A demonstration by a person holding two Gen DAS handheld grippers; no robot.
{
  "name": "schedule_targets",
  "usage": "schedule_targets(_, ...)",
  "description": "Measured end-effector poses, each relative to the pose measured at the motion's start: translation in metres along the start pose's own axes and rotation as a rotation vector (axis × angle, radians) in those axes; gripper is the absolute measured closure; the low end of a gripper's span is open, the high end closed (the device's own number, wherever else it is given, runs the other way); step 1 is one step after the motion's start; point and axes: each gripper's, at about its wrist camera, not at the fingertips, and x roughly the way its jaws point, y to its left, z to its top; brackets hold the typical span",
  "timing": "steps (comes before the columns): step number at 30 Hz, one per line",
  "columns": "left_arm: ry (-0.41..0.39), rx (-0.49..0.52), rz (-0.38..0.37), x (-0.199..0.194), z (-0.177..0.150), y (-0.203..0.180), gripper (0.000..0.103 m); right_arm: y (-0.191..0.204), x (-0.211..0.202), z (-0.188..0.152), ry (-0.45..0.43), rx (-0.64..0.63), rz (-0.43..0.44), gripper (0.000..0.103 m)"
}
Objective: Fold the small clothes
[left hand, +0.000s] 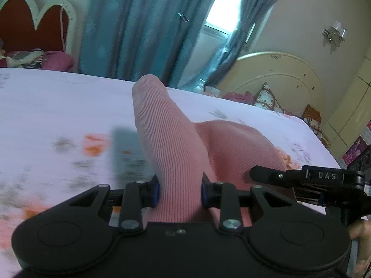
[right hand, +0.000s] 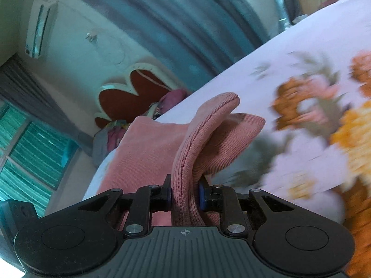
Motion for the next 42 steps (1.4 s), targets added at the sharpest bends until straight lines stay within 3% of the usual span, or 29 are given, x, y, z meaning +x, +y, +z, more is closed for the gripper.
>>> schedule_targets(6,0.001,0.005,-0.015,-0.04,0.004,0.101,0.073,0.075,0.067,-0.05,-0.009,0.027,-0.002,0.082)
schedule_targets(13,-0.007,0.002,0.053,-0.066,0.017,0.203,0.073,0.141,0.166,-0.086,0.035,0.023,0.036,0.082)
schedule_targets(18,-0.017,0.003,0.094,-0.061,0.015,0.248,0.073,0.156,0.224,-0.096,0.056,0.012,0.02,0.082)
schedule_targets(23,0.029,0.008,0.151,-0.041,-0.006,0.289,0.065,0.139,0.253,-0.099,0.044,0.003,-0.105,0.082)
schedule_targets(27,0.009,0.018,0.156,-0.044,-0.019,0.299,0.046,0.131,0.259,-0.108,0.071,-0.052,-0.203,0.082)
schedule_targets(30,-0.008,0.041,0.179,-0.053,-0.016,0.296,0.042,0.13,0.256,-0.108,0.061,-0.032,-0.217,0.081)
schedule_targets(33,-0.096,0.062,0.227,-0.071,-0.01,0.293,0.045,0.145,0.242,-0.102,0.004,-0.075,-0.24,0.081)
schedule_targets(35,-0.137,0.074,0.203,-0.078,0.0,0.29,0.047,0.159,0.233,-0.098,-0.041,-0.142,-0.255,0.081)
schedule_targets(39,-0.093,0.107,0.197,-0.051,0.017,0.285,0.06,0.177,0.258,-0.085,-0.034,-0.203,-0.249,0.081)
schedule_targets(42,-0.08,0.082,0.233,-0.027,0.021,0.292,0.059,0.18,0.283,-0.085,-0.013,-0.227,-0.273,0.081)
